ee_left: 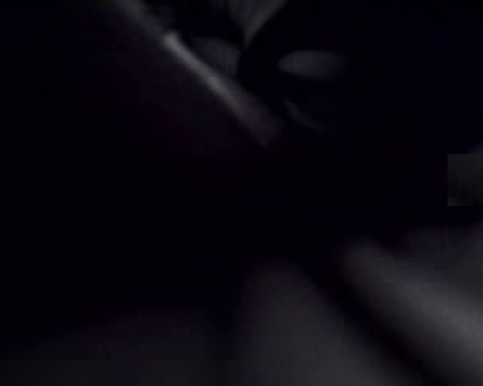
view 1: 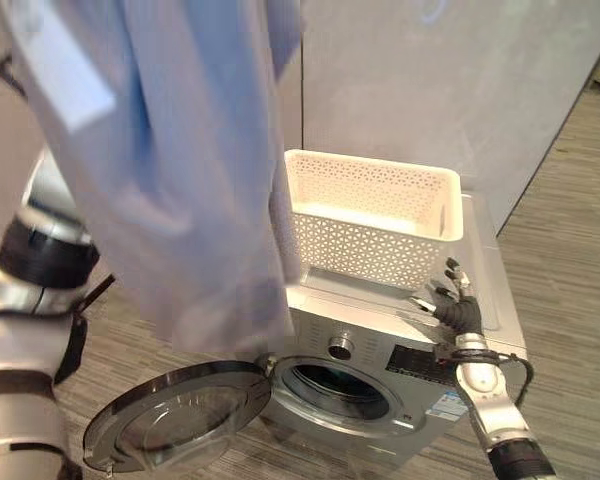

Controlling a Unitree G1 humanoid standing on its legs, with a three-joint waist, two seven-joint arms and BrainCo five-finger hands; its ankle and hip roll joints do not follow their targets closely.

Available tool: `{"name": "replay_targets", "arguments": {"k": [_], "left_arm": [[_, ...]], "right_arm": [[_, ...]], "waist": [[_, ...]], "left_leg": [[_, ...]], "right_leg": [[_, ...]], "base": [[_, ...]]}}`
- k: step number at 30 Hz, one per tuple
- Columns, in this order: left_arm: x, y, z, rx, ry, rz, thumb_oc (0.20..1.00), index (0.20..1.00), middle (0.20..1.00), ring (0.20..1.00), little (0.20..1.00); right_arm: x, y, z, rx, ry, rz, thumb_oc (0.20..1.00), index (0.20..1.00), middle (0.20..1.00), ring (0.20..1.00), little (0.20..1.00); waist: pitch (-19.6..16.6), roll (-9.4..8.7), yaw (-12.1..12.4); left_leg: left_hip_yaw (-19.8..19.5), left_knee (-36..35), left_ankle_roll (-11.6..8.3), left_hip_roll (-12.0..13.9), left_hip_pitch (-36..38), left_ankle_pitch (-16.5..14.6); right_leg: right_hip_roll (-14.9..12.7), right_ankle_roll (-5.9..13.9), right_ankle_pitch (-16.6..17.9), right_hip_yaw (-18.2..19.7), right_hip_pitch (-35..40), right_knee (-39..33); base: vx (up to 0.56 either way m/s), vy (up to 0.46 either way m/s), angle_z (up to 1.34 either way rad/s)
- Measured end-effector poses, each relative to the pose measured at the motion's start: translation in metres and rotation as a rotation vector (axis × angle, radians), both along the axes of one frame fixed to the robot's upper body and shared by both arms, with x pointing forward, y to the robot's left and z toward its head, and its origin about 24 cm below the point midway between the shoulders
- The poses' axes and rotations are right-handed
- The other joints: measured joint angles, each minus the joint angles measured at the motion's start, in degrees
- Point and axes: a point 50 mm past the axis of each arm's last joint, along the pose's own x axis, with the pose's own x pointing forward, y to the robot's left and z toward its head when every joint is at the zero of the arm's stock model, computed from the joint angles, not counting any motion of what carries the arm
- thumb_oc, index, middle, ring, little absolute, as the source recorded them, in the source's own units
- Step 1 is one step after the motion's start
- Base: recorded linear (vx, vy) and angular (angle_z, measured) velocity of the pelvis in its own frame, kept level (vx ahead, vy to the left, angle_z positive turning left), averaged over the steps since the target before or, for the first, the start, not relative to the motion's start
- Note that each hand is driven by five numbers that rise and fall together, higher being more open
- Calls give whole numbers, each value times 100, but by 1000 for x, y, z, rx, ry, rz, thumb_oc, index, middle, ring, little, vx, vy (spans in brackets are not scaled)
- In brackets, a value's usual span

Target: Grab the laundry basket,head to the washer,open it,put in the laundry and shut it.

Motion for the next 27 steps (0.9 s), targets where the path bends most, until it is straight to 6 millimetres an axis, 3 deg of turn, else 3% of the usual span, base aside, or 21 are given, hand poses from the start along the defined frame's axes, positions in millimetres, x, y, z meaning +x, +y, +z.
{"name": "replay_targets", "arguments": {"k": [3,4,7,9,10,13,14,15,16,18,21,24,27], "left_arm": [[5,16,3,-1,27,77,200,200,200,200,200],[4,28,4,-35,32,100,200,200,200,200,200],[0,47,5,-95,33,126,200,200,200,200,200],[-4,70,-1,-125,46,198,200,200,200,200,200],[-8,89,-11,-143,82,269,200,200,200,200,200],[-9,125,-40,-206,187,394,200,200,200,200,200],[-24,158,-69,-248,266,514,200,200,200,200,200],[-30,172,-83,-279,315,573,200,200,200,200,200],[-36,181,-95,-295,352,613,200,200,200,200,200],[-74,208,-125,-318,408,770,200,200,200,200,200],[-112,226,-176,-442,511,900,200,200,200,200,200],[-119,220,-211,-552,574,889,200,200,200,200,200],[-126,202,-252,-627,700,836,200,200,200,200,200]], "right_arm": [[-26,-15,3,-110,37,-18,1000,1000,1000,1000,1000],[-52,-42,7,-230,94,-92,1000,1000,1000,1000,1000],[-66,-69,4,-314,175,-180,1000,1000,1000,1000,1000],[-77,-87,1,-349,232,-271,1000,1000,1000,1000,1000],[-99,-103,-8,-364,343,-360,1000,1000,1000,1000,1000],[-153,-119,-26,-409,562,-455,1000,1000,1000,1000,1000],[-192,-128,-32,-449,697,-516,1000,1000,1000,1000,1000],[-217,-132,-37,-451,791,-562,1000,1000,1000,1000,1000],[-239,-133,-41,-452,872,-587,1000,1000,1000,1000,1000],[-256,-128,-46,-436,925,-588,1000,1000,1000,1000,1000],[-291,-107,-62,-363,1059,-562,1000,1000,1000,1000,1000],[-320,-75,-93,-227,1213,-515,1000,1000,1000,1000,1000],[-311,-41,-125,-60,1262,-444,1000,1000,1000,1000,1000]], "waist": [[16,-208,120],[107,-232,168],[202,-488,148],[298,-688,100],[342,-812,101],[376,-924,125],[411,-946,21],[470,-971,-2],[500,-1013,-26],[543,-1058,-280],[548,-1065,-357],[561,-1070,-358],[621,-979,-293]], "left_leg": [[-85,1,0,-25,-43,-4],[-221,2,5,-74,-111,4],[-211,23,20,-107,-97,6],[-163,6,26,-125,-90,-2],[-105,15,28,-130,-95,-22],[21,25,39,-124,-80,-66],[164,5,53,-139,-63,-116],[241,21,55,-138,-38,-119],[337,17,48,-141,-27,-148],[660,1,35,-103,101,-228],[1100,-2,49,-17,329,-385],[1291,1,54,-20,416,-428],[1446,-1,44,-19,519,-447]], "right_leg": [[-32,9,-4,-117,44,3],[-96,29,-40,-252,67,5],[-116,30,-34,-271,78,51],[-108,35,-29,-211,53,52],[-103,45,-21,-139,8,53],[-98,45,-18,-27,-38,53],[-99,63,-8,92,-113,53],[-89,84,8,179,-133,54],[-74,94,29,243,-180,54],[-9,111,97,554,-258,54],[81,126,154,886,-283,51],[93,128,173,958,-324,51],[103,147,183,1112,-308,49]], "base": [[-18,76,22],[-45,84,45],[-26,73,10],[-7,65,-14],[5,65,-24],[11,72,-28],[-33,62,-40],[-21,59,-55],[12,78,-54],[11,74,-78],[2,67,-83],[-4,58,-42],[0,46,-26]]}}
